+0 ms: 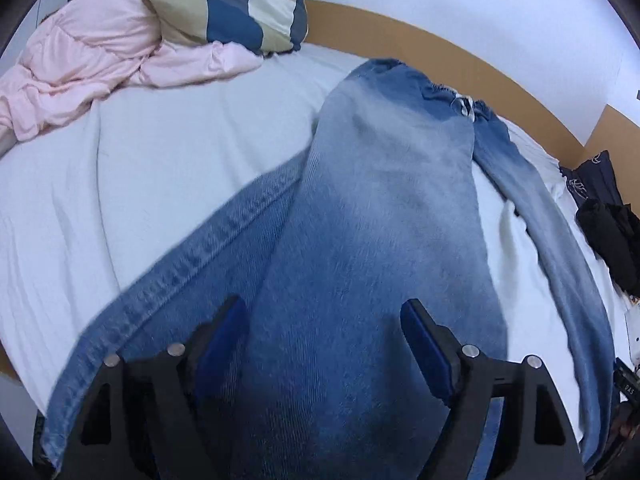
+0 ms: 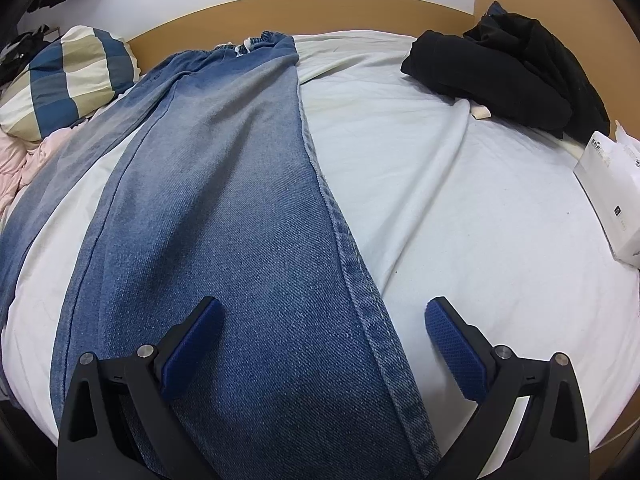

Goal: Fold clothes

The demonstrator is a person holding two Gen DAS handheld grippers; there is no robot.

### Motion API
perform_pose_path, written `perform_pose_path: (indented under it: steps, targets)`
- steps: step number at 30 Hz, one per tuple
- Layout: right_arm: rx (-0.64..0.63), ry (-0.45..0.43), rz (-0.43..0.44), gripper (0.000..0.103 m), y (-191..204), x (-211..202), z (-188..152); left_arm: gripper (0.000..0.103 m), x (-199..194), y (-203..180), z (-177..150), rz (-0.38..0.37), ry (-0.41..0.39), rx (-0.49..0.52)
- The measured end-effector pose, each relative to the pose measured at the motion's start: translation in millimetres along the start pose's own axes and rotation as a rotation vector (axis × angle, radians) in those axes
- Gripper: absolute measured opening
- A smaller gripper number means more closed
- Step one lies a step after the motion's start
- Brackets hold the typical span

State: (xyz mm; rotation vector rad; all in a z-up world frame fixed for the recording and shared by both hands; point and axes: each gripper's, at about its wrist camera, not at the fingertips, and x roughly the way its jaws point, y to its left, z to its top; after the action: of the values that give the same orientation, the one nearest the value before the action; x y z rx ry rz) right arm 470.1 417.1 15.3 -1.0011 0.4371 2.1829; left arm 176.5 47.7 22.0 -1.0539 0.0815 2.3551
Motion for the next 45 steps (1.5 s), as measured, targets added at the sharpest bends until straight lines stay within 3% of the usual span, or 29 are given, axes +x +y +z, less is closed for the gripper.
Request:
perform_pose_path:
  steps: [4,11,21,23,24,27,34,38,43,44,45]
  targets:
    - [0.002,0.0,0.013,0.103,-1,0,0,0.087,3,-12,-1,0.038,0.027,0.093]
    - [0.023,-0.007,0.045,0.103,-6,-1,2,0.087,-1,-2,0,-0.02,0.015,0.044]
    - [0.199,0.02,0.358,0.103,-48,-23,-4,0.089,0,-6,2,0.006,0.025,0.053]
    - [0.196,0.038,0.383,0.095,-51,-25,-5,0.09,1,-7,2,0.009,0.029,0.054]
    - [0.178,0.046,0.356,0.084,-51,-25,-5,0.09,1,-7,3,0.01,0.03,0.054]
    - [0.145,0.061,0.304,0.066,-54,-26,-7,0.09,0,-4,2,-0.004,0.028,0.045]
    - [0.036,0.097,0.215,0.062,-46,-36,-15,0.09,-5,-2,-3,-0.014,0.026,0.058]
    - [-0.055,0.077,0.142,0.063,-40,-43,-31,0.09,-8,-2,-8,-0.014,0.022,0.081]
    - [-0.044,0.077,0.119,0.06,-42,-44,-34,0.09,-12,3,-10,-0.043,0.02,0.052]
    - [-0.043,0.078,0.109,0.049,-42,-44,-32,0.09,-13,5,-9,-0.054,0.02,0.038]
    - [-0.042,0.078,0.099,0.026,-41,-45,-30,0.09,-14,8,-9,-0.066,0.019,0.024]
